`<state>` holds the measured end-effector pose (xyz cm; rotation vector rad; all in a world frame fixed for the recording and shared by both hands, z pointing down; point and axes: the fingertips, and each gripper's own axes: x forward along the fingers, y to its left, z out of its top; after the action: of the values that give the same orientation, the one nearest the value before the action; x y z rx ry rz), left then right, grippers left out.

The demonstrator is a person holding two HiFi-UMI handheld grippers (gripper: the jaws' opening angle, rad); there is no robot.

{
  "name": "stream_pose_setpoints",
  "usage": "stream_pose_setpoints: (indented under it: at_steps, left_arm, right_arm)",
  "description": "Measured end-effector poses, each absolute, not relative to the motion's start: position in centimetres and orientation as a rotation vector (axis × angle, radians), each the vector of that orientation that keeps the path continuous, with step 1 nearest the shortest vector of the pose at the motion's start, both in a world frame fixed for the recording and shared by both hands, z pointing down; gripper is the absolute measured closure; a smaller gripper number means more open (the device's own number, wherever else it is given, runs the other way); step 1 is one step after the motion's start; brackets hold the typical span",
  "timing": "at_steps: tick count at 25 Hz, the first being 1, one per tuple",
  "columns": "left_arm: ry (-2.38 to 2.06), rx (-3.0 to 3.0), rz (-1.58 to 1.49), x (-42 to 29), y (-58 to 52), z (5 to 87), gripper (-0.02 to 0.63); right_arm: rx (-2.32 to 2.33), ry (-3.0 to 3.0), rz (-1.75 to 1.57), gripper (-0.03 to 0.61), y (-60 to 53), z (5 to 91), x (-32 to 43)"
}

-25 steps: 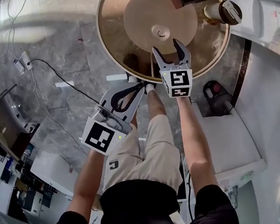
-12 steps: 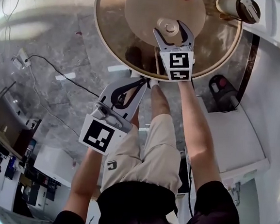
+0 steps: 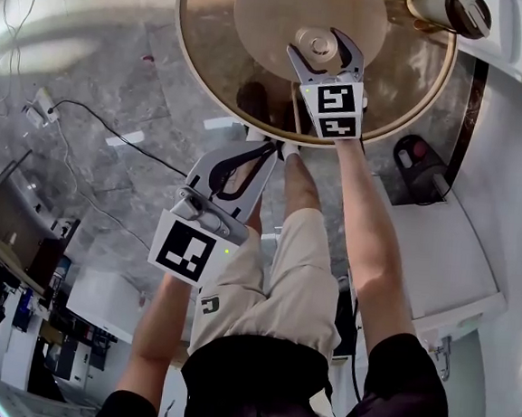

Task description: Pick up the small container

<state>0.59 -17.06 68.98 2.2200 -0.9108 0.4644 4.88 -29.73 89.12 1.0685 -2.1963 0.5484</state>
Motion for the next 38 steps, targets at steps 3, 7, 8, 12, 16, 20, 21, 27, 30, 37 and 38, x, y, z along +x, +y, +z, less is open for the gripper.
stream_pose_setpoints:
  at_steps: [3, 7, 8, 12, 16, 20, 21, 27, 30, 37, 38]
  left_arm:
    - [-0.925, 2.226, 0.461, 0.6, -17.1, 68.4, 0.595]
    - [-0.951, 2.227, 0.436, 0.8, -17.1, 66.9, 0.595]
    - [-0.955, 2.231, 0.433, 0.9, -17.1, 66.4, 0.595]
    - [-0.971, 2.252, 0.418, 1.3, -17.3, 63.8, 0.595]
    - [-1.021, 2.255, 0.366, 1.6, -17.9, 60.6, 0.595]
    - [-1.094, 2.311, 0.334, 1.3, -18.2, 57.1, 0.595]
    - [-1.104, 2.313, 0.331, 1.4, -18.2, 56.2, 0.595]
    - [-1.133, 2.353, 0.288, 2.2, -19.4, 49.9, 0.595]
    - [-1.177, 2.360, 0.248, 1.7, -21.1, 45.5, 0.595]
    - [-1.217, 2.394, 0.212, 0.7, -22.3, 37.0, 0.595]
    - [-1.227, 2.406, 0.201, 0.5, -22.7, 36.0, 0.595]
  right_arm:
    - [1.057, -2.194, 0.559, 0.249, -29.7, 88.4, 4.9]
    - [1.068, -2.208, 0.571, 0.249, -29.6, 86.1, 5.2]
    - [1.068, -2.211, 0.568, 0.249, -29.5, 85.3, 5.2]
    - [1.066, -2.235, 0.538, 0.249, -29.6, 80.9, 5.6]
    - [1.066, -2.266, 0.529, 0.249, -29.7, 75.5, 6.4]
    - [1.074, -2.301, 0.536, 0.249, -29.5, 69.3, 7.0]
    - [1.073, -2.307, 0.533, 0.249, -29.3, 67.7, 7.2]
    - [1.073, -2.328, 0.470, 0.249, -29.6, 57.7, 8.0]
    - [1.082, -2.343, 0.455, 0.249, -30.3, 51.6, 8.0]
    - [1.090, -2.347, 0.443, 0.249, -28.6, 40.6, 7.6]
    - [1.096, -2.360, 0.436, 0.249, -28.5, 39.2, 7.5]
